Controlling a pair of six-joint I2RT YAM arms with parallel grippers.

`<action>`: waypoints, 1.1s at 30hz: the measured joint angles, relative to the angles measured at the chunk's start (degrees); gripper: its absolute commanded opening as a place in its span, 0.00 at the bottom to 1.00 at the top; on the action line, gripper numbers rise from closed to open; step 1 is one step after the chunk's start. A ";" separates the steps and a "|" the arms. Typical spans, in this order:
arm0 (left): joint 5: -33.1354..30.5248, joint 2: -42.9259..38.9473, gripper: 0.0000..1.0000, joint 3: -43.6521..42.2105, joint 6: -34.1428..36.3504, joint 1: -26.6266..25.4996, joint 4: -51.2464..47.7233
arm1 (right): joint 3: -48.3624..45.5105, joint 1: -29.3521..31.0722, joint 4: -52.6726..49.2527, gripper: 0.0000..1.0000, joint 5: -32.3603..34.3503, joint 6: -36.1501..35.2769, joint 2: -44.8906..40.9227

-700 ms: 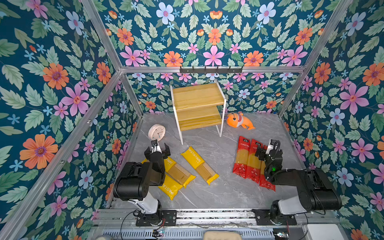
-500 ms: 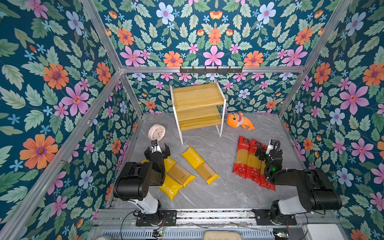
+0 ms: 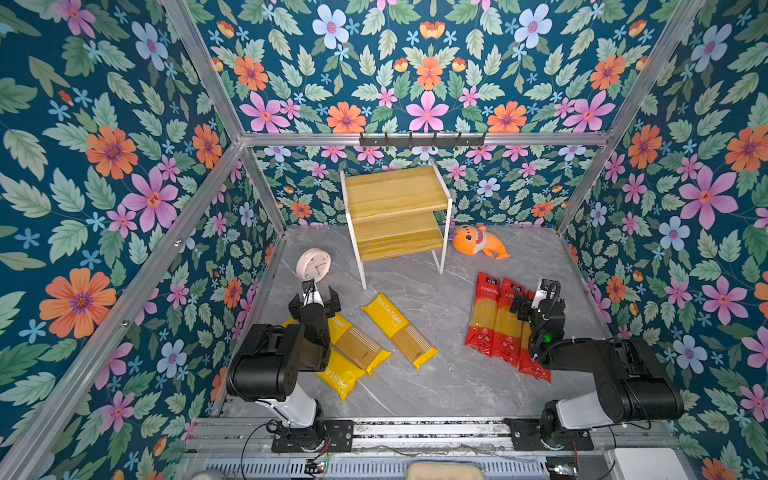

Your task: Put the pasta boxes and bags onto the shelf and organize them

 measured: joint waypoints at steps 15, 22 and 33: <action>0.00 0.00 1.00 0.00 0.00 0.00 0.00 | 0.00 0.00 -0.13 0.99 0.00 0.00 0.00; 0.00 0.00 1.00 0.00 0.00 0.00 0.00 | 0.00 0.00 -0.13 0.99 0.00 0.02 0.00; -0.61 -0.52 1.00 -0.07 -0.22 0.61 -0.26 | 1.42 0.28 -4.33 0.99 -1.51 -0.61 -3.91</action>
